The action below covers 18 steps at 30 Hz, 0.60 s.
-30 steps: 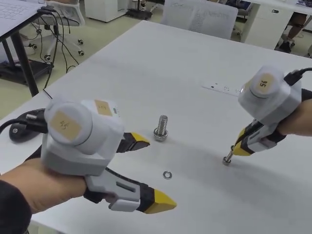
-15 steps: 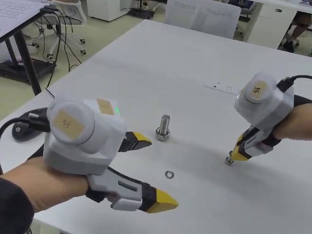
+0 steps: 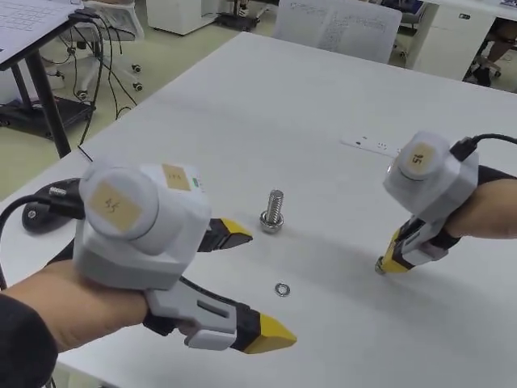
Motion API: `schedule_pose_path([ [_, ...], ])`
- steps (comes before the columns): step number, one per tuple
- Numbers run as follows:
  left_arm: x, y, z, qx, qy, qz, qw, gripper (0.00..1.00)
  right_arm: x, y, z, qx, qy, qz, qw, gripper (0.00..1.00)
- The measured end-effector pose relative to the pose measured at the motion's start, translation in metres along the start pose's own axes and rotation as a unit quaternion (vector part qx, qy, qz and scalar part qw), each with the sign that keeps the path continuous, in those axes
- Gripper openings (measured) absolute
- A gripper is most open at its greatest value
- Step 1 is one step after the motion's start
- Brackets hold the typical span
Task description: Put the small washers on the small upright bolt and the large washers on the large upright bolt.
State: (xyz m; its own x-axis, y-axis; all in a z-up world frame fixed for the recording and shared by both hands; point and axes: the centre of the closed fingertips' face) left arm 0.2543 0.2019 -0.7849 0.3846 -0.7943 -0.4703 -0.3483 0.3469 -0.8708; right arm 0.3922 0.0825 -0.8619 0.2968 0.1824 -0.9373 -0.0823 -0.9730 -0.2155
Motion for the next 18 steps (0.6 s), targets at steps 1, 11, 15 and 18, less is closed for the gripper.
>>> schedule_pose_path([
  [1, -0.0001, -0.0001, 0.0000, -0.001, 0.000, 0.000, 1.0000, 0.73, 0.0003, 0.0001, 0.0002, -0.001, 0.000, 0.000, 1.0000, 0.13],
  [11, -0.0002, 0.0005, 0.0008, -0.001, 0.000, 0.000, 1.0000, 0.73, 0.0029, 0.0005, -0.0005, -0.003, 0.002, 0.003, 1.0000, 0.14],
  [15, 0.0007, 0.0011, 0.0008, 0.000, 0.002, 0.002, 1.0000, 0.73, 0.0031, 0.0006, -0.0011, -0.005, 0.003, 0.003, 1.0000, 0.15],
  [18, 0.0007, 0.0010, 0.0012, -0.001, 0.001, 0.002, 1.0000, 0.73, 0.0034, 0.0014, -0.0008, -0.006, 0.004, 0.004, 1.0000, 0.15],
])
Point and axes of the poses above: the centre of the closed fingertips' face, and the gripper's own axes: x roughly forward along the fingers, z roughly to its left, y roughly out of its underside, and after that the axes turned 12 degrees about y, right-handed
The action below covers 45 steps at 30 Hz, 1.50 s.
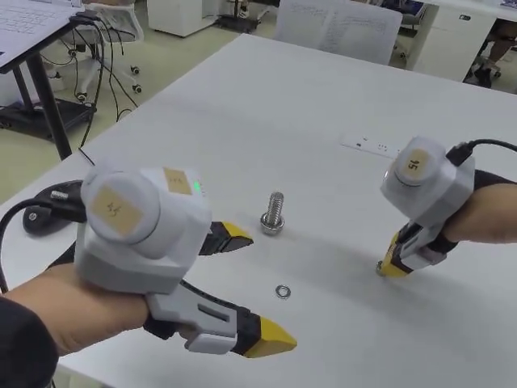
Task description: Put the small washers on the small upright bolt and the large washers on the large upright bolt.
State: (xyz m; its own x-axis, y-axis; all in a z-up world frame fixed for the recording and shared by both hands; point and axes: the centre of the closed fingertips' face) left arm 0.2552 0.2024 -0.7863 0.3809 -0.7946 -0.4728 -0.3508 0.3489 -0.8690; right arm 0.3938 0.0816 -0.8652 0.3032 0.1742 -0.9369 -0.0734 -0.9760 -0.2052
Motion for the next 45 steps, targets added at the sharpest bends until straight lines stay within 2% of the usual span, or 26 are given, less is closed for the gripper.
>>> schedule_pose_path([
  [16, 0.000, 0.000, 0.000, 0.002, 0.000, -0.001, 1.0000, 0.73, -0.008, 0.009, -0.003, 0.015, 0.010, -0.003, 0.9998, 0.16],
  [23, 0.000, 0.000, 0.000, 0.003, 0.001, -0.001, 1.0000, 0.73, -0.013, 0.014, 0.002, 0.019, 0.014, -0.006, 0.9997, 0.16],
  [29, 0.000, -0.001, -0.001, 0.004, 0.001, -0.002, 1.0000, 0.73, -0.017, 0.014, 0.008, 0.020, 0.016, -0.010, 0.9996, 0.17],
  [35, -0.001, -0.001, -0.001, 0.005, 0.001, -0.004, 1.0000, 0.73, -0.021, 0.011, 0.021, 0.017, 0.011, -0.016, 0.9997, 0.17],
  [45, 0.000, -0.003, -0.002, 0.008, 0.003, -0.005, 1.0000, 0.73, -0.026, -0.003, 0.043, 0.007, -0.003, -0.033, 0.9994, 0.17],
])
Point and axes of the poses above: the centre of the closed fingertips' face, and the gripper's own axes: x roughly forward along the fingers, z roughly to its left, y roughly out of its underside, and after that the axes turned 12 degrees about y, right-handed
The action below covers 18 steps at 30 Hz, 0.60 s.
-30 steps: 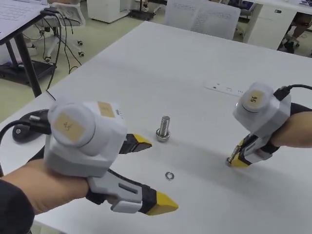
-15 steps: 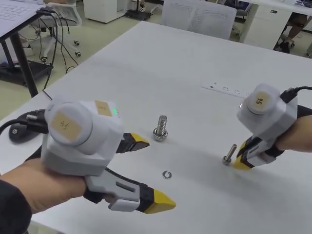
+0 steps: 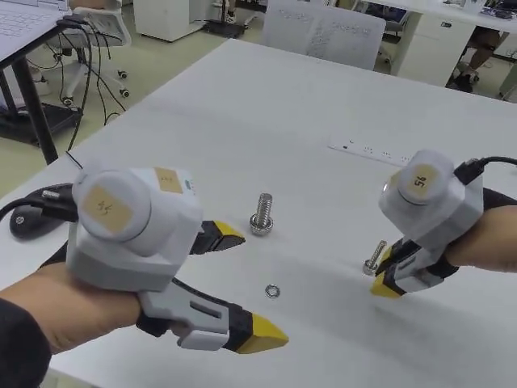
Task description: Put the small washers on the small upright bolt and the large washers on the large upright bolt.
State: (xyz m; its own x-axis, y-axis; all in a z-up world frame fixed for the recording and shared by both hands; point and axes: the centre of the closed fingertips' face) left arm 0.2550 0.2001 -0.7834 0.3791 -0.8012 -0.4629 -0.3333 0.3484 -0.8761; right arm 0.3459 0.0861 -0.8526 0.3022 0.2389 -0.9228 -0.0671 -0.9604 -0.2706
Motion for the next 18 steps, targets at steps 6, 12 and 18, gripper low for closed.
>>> schedule_pose_path([
  [6, 0.000, -0.001, 0.000, 0.001, 0.000, -0.001, 1.0000, 0.73, 0.003, -0.010, 0.011, -0.020, -0.009, -0.002, 0.9998, 0.17],
  [12, 0.000, -0.001, 0.001, 0.001, -0.001, -0.002, 1.0000, 0.73, 0.006, -0.022, 0.019, -0.042, -0.016, -0.004, 0.9990, 0.17],
  [18, 0.000, -0.001, 0.002, 0.002, -0.002, 0.000, 1.0000, 0.73, 0.009, -0.044, 0.032, -0.066, -0.026, -0.016, 0.9973, 0.17],
])
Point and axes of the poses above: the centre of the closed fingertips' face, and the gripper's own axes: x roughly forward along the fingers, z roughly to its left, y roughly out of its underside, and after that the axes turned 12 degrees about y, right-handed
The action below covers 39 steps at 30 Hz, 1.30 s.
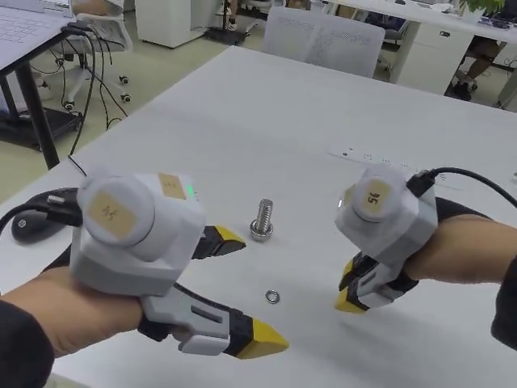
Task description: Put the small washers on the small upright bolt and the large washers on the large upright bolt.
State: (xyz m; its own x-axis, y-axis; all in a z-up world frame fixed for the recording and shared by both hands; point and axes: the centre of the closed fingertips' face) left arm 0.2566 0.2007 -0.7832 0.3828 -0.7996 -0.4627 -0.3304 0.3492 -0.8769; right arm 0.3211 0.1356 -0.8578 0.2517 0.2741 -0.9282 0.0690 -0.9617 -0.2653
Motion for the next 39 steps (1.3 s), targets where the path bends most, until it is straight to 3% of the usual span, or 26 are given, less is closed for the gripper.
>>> schedule_pose_path([
  [18, 0.000, 0.002, -0.002, -0.002, 0.002, 0.002, 1.0000, 0.73, 0.017, -0.054, 0.017, -0.047, -0.021, -0.026, 0.9983, 0.17],
  [39, -0.003, 0.003, -0.005, -0.004, 0.000, 0.000, 1.0000, 0.73, 0.033, -0.060, 0.025, -0.061, -0.028, -0.015, 0.9976, 0.18],
])
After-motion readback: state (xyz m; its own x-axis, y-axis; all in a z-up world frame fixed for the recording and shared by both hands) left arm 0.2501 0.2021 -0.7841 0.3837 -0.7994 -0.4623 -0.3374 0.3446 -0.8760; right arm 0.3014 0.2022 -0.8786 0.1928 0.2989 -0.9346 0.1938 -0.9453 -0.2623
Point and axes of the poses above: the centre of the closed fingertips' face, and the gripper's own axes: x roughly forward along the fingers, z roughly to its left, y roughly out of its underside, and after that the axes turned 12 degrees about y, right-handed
